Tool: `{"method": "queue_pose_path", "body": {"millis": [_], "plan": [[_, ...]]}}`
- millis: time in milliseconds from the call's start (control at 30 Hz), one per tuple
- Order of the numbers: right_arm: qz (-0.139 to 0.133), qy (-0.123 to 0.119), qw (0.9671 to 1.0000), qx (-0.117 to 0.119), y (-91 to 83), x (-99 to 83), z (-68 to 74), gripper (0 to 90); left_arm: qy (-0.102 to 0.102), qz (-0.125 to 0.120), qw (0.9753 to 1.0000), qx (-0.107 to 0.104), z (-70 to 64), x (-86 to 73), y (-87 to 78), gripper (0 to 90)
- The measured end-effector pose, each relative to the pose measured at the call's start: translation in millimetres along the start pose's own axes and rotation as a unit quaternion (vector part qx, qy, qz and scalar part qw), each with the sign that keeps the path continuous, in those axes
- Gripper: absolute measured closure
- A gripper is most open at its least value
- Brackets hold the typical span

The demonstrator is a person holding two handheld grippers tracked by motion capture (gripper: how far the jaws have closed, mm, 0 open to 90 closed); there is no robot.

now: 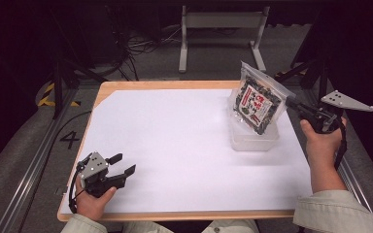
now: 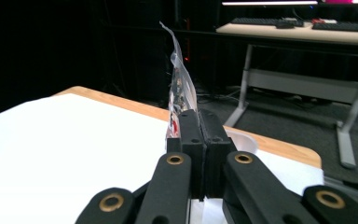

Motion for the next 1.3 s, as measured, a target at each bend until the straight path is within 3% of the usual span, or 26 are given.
{"method": "queue_pose_path", "body": {"millis": [267, 467, 733, 800, 833, 967, 1300], "plan": [[0.017, 0.014, 0.9997, -0.010, 1.9, 1.3, -8.3, 89.3, 0.004, 0.005, 1.0000, -0.002, -0.2, 1.3, 3.7, 36.1], [0.036, 0.005, 0.9991, -0.021, 3.8, 8.9, -11.8, 88.8, 0.002, 0.003, 1.0000, -0.004, 0.8, 2.5, 4.3, 36.0], [0.036, 0.005, 0.9992, -0.015, 4.8, 13.7, -12.5, 86.7, -0.002, 0.003, 1.0000, -0.003, 2.2, 0.8, 1.9, 35.9], [0.039, 0.007, 0.9992, -0.012, 4.6, 13.9, -13.4, 83.6, 0.000, 0.001, 1.0000, -0.002, 2.6, 0.8, 1.5, 35.8], [0.035, 0.009, 0.9993, -0.005, 2.9, 15.5, -14.0, 76.9, 0.000, 0.001, 1.0000, -0.002, 2.5, 0.7, 1.5, 35.8], [0.030, 0.008, 0.9995, 0.007, -2.9, 20.0, -12.7, 63.9, -0.002, 0.004, 1.0000, -0.003, 1.5, 0.2, 1.9, 35.8], [0.013, 0.005, 0.9995, 0.027, -21.2, 28.0, -9.7, 40.8, -0.002, 0.002, 1.0000, -0.007, 1.4, 1.3, 1.8, 35.2]]}}
Point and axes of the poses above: each handheld gripper's, and its own axes: y roughly forward along the jaws, x roughly out of its top, z roughly to its left, the point moved 7 cm from there along y, roughly forward along the jaws, and after that the axes turned 10 degrees about z, right-handed, at the moved point
